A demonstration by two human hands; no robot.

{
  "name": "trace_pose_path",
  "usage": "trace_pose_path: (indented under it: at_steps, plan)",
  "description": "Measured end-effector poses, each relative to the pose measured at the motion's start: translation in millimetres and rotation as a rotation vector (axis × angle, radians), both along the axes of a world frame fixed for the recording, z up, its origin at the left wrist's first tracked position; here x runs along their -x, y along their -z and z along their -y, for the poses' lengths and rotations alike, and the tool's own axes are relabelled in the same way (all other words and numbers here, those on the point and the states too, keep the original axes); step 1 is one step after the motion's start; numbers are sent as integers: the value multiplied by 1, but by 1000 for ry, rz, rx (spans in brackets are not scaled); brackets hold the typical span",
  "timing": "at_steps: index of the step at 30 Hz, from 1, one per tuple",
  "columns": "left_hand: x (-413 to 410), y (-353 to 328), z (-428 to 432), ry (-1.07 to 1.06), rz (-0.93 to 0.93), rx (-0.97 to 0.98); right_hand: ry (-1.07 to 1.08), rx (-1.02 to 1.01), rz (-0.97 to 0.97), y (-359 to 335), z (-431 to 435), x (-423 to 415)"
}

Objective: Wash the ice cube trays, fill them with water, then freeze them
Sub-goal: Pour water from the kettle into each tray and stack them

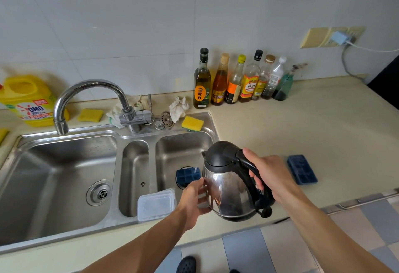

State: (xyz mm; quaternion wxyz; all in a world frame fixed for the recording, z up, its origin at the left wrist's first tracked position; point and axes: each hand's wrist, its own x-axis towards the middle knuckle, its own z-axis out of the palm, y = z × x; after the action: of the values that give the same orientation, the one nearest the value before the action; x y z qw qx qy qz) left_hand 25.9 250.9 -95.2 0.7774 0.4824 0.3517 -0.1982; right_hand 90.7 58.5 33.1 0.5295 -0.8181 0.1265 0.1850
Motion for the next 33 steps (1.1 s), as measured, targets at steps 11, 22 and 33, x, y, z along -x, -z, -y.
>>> trace_pose_path:
  at_steps: [11, 22, 33]
  plan:
    - [-37, -17, -30, 202, 187, -211, 124, -60, 78, 17, -11, -15]
    - [-124, -57, -44, 265, 532, -436, 274, -154, 120, 36, -12, -73]
    - [-220, -58, 18, 339, 588, -576, 160, -161, 137, 52, 44, -183]
